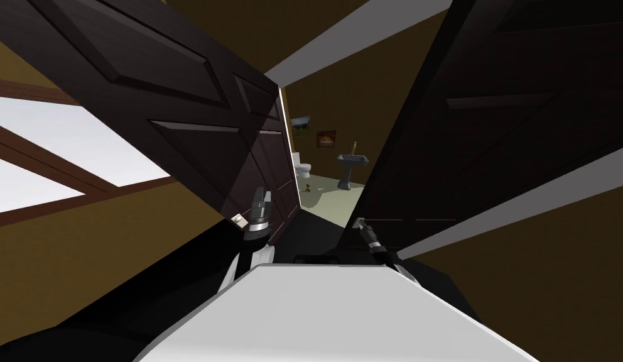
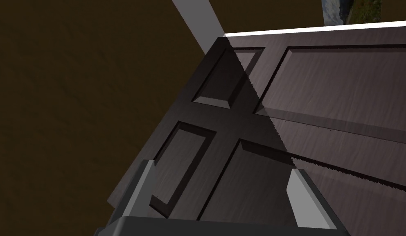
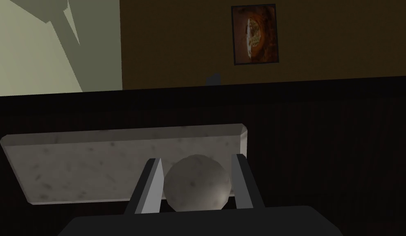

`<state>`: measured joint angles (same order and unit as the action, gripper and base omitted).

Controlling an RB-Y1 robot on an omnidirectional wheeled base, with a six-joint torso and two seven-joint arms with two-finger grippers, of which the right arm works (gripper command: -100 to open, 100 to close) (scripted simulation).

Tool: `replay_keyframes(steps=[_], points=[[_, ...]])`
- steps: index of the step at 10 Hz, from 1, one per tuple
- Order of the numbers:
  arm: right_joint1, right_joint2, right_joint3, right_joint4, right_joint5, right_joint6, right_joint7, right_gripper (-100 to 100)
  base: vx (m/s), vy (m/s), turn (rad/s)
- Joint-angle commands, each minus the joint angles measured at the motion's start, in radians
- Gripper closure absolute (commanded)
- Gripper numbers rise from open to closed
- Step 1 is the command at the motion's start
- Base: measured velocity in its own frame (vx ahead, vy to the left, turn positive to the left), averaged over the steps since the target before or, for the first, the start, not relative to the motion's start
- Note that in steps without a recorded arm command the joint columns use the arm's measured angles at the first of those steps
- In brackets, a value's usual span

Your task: Pull the door open

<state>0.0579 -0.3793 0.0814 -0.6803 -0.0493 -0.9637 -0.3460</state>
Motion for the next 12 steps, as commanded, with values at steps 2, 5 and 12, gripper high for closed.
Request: replay_keyframes(steps=[2,5,12], points=[[0.027,-0.027,0.020,0.005,0.011,-0.048,-0.027,100,-0.148,-0.045,0.064],[0.059,-0.059,0.046,0.000,0.026,-0.097,-0.061,100,-0.155,-0.049,0.074],[0.094,-0.093,0.074,0.035,0.037,-0.191,-0.090,100,-0.182,-0.066,0.126]])
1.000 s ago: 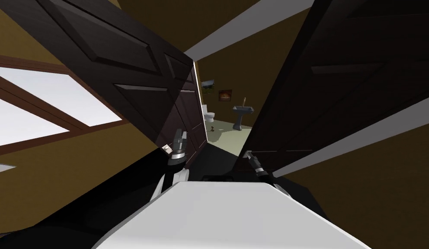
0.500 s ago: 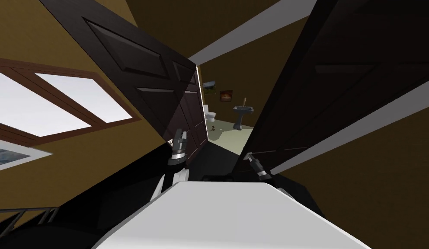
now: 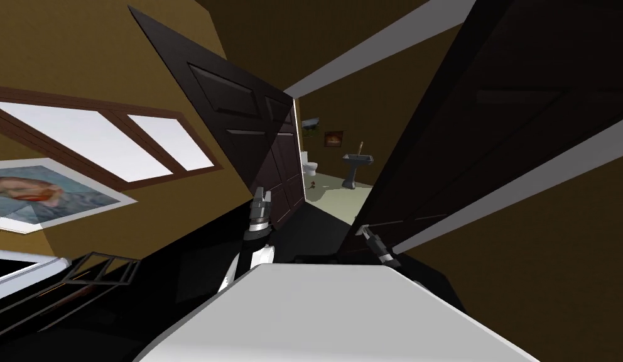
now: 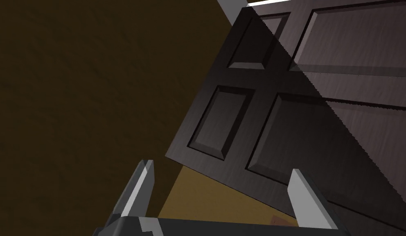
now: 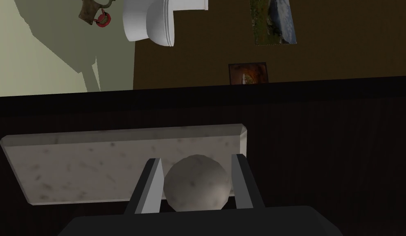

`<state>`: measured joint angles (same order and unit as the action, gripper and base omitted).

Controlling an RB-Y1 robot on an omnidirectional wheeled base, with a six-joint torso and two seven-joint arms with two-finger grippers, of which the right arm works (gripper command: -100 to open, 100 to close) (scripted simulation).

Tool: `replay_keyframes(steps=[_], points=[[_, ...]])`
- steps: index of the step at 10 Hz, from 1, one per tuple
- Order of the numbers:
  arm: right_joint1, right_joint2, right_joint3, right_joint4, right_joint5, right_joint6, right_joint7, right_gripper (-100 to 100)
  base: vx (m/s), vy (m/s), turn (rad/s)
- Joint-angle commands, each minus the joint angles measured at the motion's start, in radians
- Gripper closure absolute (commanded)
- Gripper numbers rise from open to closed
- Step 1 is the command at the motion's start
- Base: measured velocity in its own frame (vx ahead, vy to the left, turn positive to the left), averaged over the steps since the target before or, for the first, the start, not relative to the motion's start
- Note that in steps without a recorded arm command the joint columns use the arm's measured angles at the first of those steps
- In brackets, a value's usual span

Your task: Pull the door open

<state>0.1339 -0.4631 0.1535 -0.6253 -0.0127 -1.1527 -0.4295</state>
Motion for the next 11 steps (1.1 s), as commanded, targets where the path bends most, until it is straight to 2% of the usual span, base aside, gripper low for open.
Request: replay_keyframes(steps=[1,3,4,6,9,11], points=[[0.026,-0.016,0.005,-0.016,0.001,-0.018,-0.011,100,-0.186,-0.099,0.175],[0.037,-0.027,0.011,-0.009,0.003,-0.043,-0.018,100,-0.211,-0.061,0.112],[0.035,-0.022,0.010,-0.017,0.003,-0.030,-0.014,100,-0.075,-0.026,0.008],[0.013,-0.007,0.016,-0.011,-0.011,-0.003,0.004,100,-0.190,-0.083,0.148],[-0.032,0.018,0.021,-0.003,-0.038,0.041,0.038,100,-0.223,-0.083,0.183],[-0.052,0.029,0.023,0.001,-0.050,0.061,0.053,100,-0.210,-0.075,0.121]])
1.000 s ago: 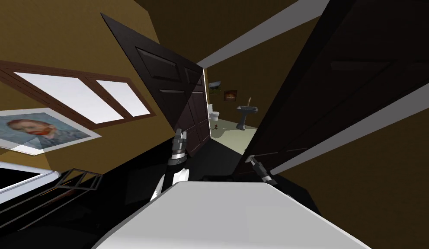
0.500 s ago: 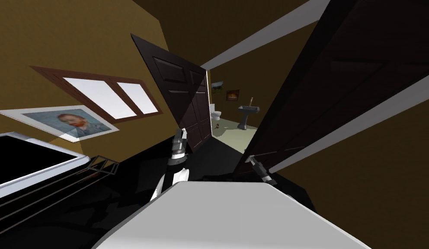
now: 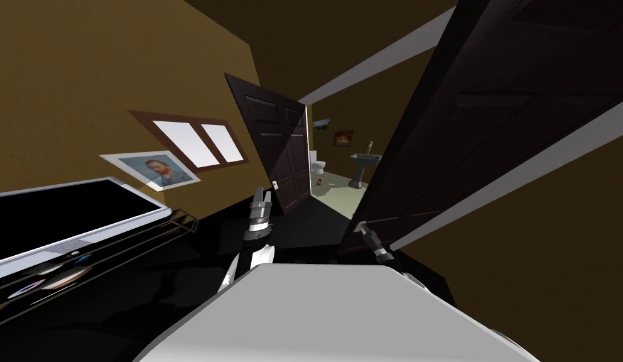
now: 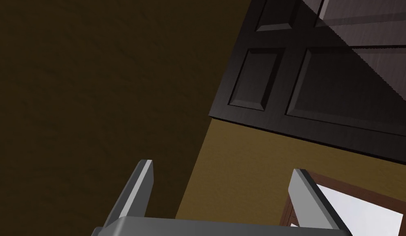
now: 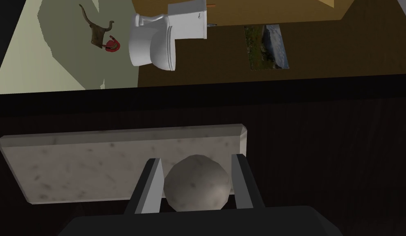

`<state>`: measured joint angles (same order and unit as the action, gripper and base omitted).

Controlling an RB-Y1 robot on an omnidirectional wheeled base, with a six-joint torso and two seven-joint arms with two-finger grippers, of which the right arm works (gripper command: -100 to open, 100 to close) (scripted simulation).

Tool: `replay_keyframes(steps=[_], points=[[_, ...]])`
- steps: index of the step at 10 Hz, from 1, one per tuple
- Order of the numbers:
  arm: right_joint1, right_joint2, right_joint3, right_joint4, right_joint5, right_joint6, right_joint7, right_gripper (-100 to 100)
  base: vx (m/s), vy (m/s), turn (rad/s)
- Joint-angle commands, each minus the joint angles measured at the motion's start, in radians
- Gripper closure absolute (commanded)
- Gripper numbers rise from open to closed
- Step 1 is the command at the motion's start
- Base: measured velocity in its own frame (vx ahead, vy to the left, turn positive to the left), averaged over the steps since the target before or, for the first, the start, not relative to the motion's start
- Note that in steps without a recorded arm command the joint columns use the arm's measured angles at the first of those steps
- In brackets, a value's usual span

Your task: Pull the door open

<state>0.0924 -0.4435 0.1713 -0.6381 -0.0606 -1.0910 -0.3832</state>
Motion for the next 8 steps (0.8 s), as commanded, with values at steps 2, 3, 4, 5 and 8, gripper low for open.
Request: replay_keyframes(steps=[2,3,4,5,8], points=[[-0.039,0.026,0.009,0.020,-0.019,0.028,0.028,100,-0.194,-0.111,0.171],[-0.054,0.034,0.010,0.023,-0.028,0.042,0.039,100,-0.191,-0.093,0.188],[-0.068,0.042,0.012,0.025,-0.037,0.057,0.050,100,-0.215,-0.086,0.158],[-0.083,0.050,0.014,0.028,-0.046,0.071,0.061,100,-0.206,-0.109,0.162],[-0.125,0.074,0.019,0.036,-0.071,0.113,0.092,100,-0.227,-0.104,0.171]])
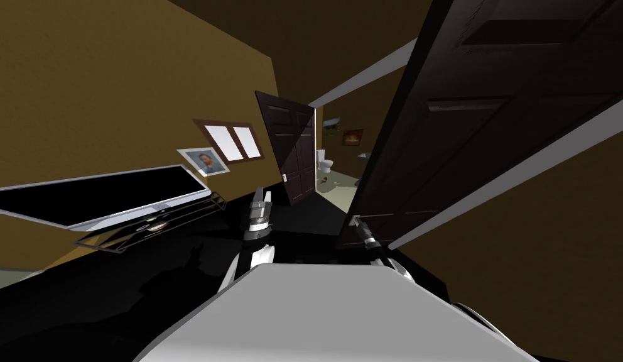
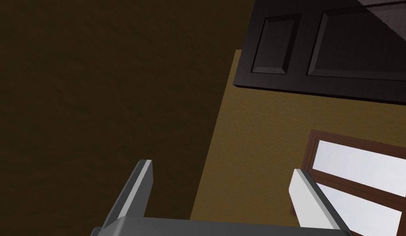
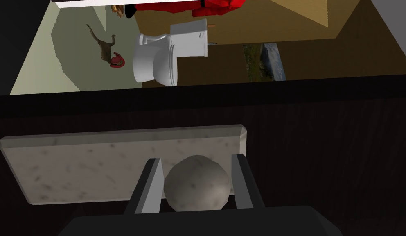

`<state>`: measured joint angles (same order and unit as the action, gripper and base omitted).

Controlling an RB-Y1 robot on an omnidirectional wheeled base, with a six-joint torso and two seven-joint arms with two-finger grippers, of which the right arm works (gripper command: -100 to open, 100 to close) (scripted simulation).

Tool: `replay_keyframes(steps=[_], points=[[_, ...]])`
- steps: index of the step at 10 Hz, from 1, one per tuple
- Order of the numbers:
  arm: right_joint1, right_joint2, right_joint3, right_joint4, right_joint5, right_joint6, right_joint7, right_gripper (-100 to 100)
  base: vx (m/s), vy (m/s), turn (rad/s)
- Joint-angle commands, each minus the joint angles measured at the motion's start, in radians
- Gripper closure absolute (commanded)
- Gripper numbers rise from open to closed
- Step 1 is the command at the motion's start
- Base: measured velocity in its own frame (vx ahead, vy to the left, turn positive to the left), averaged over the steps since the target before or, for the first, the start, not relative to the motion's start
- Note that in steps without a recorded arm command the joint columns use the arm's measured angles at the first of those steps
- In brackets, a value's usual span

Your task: Pull the door open

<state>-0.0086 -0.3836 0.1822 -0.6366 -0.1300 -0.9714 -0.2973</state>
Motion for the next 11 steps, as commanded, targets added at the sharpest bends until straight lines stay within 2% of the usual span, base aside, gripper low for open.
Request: replay_keyframes(steps=[1,2,7,8,9,11], points=[[-0.024,0.014,0.008,0.035,-0.002,-0.007,0.006,100,-0.124,-0.055,0.048],[-0.043,0.025,0.010,0.038,-0.013,0.012,0.020,100,-0.153,-0.056,0.125],[-0.094,0.054,0.016,0.048,-0.044,0.063,0.058,100,-0.171,-0.112,0.132],[-0.085,0.049,0.013,0.042,-0.041,0.060,0.055,100,-0.064,-0.049,0.047],[-0.055,0.020,0.039,0.037,-0.030,0.019,0.028,100,-0.046,0.014,0.023],[-0.026,-0.009,0.062,0.030,-0.021,-0.021,0.001,100,-0.080,0.007,-0.017]])
